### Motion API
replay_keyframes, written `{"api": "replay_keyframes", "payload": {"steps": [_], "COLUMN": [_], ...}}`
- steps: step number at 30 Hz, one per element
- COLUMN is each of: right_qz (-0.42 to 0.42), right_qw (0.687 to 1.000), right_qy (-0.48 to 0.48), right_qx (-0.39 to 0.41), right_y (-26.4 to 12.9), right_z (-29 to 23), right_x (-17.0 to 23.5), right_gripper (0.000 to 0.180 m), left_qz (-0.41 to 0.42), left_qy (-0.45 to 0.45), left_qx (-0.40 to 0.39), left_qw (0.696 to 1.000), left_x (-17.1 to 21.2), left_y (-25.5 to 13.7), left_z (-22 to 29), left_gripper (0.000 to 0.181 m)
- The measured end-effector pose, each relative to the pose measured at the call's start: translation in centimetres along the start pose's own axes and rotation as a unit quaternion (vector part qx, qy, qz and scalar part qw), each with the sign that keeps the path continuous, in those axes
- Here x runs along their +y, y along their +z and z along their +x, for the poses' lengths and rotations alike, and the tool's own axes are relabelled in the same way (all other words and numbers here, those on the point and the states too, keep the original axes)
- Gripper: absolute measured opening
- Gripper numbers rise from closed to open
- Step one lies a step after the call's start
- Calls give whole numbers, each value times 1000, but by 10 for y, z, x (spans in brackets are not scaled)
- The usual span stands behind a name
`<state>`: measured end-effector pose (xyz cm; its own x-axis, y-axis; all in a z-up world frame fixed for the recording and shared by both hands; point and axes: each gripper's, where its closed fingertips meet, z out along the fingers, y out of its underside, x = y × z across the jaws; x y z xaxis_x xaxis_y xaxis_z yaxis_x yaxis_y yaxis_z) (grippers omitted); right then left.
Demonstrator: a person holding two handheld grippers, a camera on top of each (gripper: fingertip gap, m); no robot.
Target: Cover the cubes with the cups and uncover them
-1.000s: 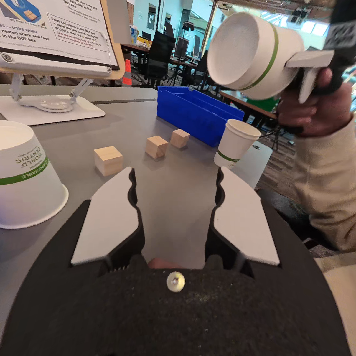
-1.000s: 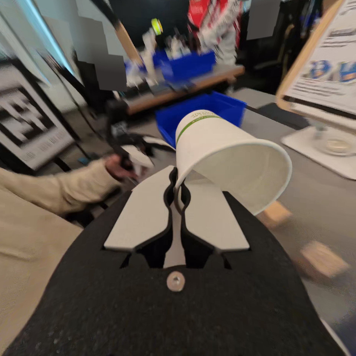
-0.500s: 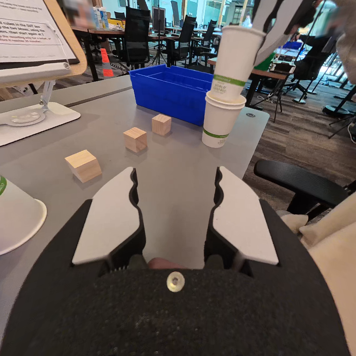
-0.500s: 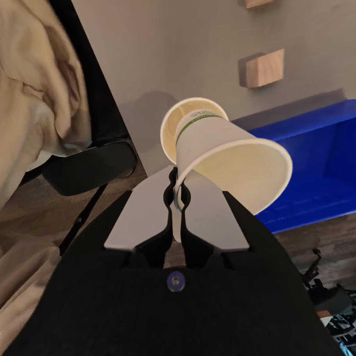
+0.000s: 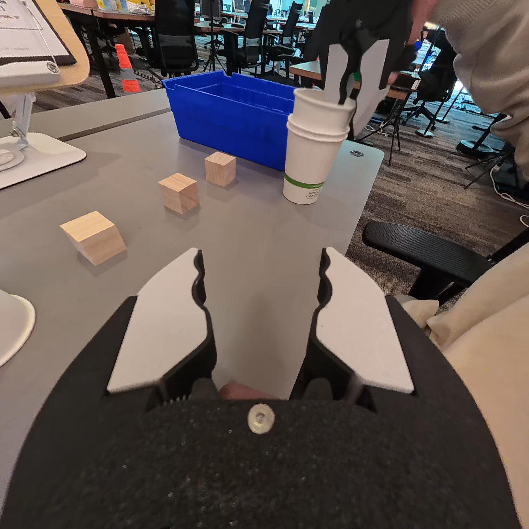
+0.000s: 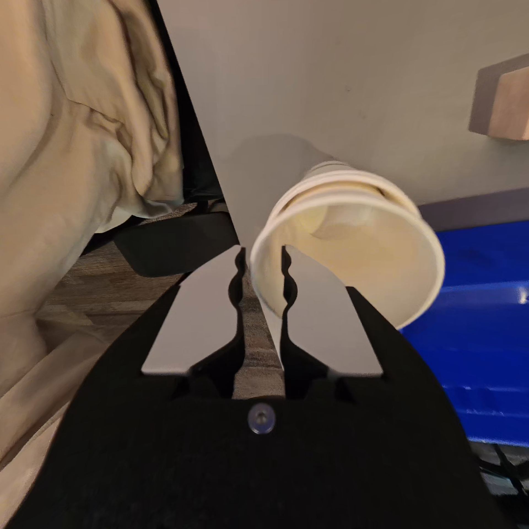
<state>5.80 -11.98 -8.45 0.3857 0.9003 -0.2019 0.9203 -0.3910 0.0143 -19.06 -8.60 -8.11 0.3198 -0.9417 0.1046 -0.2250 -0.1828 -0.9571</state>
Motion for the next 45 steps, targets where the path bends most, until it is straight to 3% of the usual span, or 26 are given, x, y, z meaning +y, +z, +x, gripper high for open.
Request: {"api": "replay_keyframes", "payload": {"steps": [1,6,9,11,14,17,18,21,26,34,39,42,45], "right_qz": [6,22,174,354,602,719,735,736,716,726,727,725,720], "right_qw": [1000,1000,978,917,767,679,663,649,665,652,655,659,665], "right_qy": [0,2,-1,-18,20,76,94,122,112,111,114,114,115], "right_qx": [-5,17,117,185,221,127,107,145,182,185,172,163,161], "right_y": [1,-3,-51,-96,-130,-95,-77,-36,2,-6,-6,-2,2], "right_z": [-2,-1,1,-11,-30,-50,-51,-35,-26,-29,-30,-32,-30], "right_x": [-1,-1,-32,-70,-123,-165,-177,-199,-196,-178,-178,-181,-184], "right_gripper": [29,42,47,49,58,64,67,79,71,63,62,62,61], "left_qz": [-2,-5,-4,-6,3,-2,-11,-35,-39,-58,-65,-75,-80], "left_qy": [0,6,6,-5,-31,-46,-50,-60,-57,-85,-117,-133,-142], "left_qx": [2,-6,-33,-59,-110,-183,-212,-275,-357,-473,-484,-477,-470], "left_qw": [1000,1000,999,998,993,982,976,959,932,875,865,866,867], "left_x": [1,2,1,1,1,6,11,24,28,16,13,18,17], "left_y": [1,1,-2,-3,-8,-15,-18,-24,-29,-26,-14,-11,-16], "left_z": [1,-1,-11,-21,-42,-68,-77,-98,-122,-222,-259,-268,-268], "left_gripper": [77,77,76,77,77,77,77,78,80,92,95,81,80]}}
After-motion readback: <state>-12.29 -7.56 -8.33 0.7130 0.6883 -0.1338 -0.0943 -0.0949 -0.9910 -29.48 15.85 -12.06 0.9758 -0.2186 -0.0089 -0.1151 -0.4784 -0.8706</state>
